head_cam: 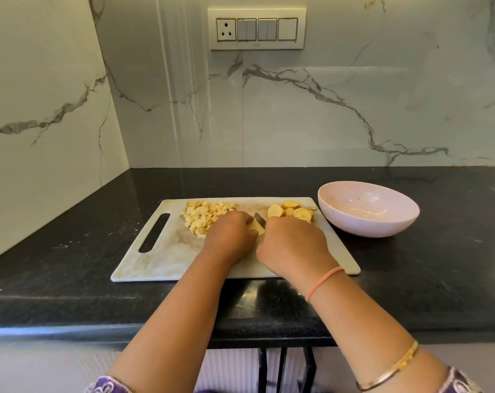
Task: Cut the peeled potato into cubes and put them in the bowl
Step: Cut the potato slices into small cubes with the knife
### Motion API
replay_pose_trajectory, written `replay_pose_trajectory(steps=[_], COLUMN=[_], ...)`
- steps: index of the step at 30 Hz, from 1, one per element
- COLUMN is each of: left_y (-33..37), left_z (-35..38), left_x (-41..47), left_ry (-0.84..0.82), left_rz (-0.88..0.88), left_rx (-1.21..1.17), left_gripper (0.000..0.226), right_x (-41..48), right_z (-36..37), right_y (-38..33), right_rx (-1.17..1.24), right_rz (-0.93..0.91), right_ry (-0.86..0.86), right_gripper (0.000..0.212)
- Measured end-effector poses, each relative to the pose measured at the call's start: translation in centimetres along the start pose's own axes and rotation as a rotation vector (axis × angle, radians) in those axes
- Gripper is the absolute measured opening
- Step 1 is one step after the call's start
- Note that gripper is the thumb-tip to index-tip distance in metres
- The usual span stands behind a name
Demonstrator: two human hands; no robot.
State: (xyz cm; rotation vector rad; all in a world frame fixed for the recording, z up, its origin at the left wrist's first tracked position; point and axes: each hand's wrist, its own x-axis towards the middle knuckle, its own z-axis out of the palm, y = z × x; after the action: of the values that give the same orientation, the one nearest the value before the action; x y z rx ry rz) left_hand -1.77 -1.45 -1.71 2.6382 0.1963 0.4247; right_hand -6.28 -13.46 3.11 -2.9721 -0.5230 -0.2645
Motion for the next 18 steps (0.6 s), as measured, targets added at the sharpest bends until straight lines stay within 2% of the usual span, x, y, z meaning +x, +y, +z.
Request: replay_pose_trajectory(steps=[4, 18], left_y=[0.1, 0.2], left_z=[0.3, 0.0], left_x=[-0.2, 0.3], left_ry=[-0.019, -0.044], left_rz=[-0.027, -0.084], left_rx=[0.032, -0.029], left_gripper=[0.031, 0.038], right_x=[-0.8, -2.6], right_z=[0.8, -0.1], right_y=[-0.5, -0.1], right_rx=[-0.012, -0.006], right_rz=[-0.045, -0.132], right_ry=[0.035, 0.03], right_gripper=[0.025, 0.018])
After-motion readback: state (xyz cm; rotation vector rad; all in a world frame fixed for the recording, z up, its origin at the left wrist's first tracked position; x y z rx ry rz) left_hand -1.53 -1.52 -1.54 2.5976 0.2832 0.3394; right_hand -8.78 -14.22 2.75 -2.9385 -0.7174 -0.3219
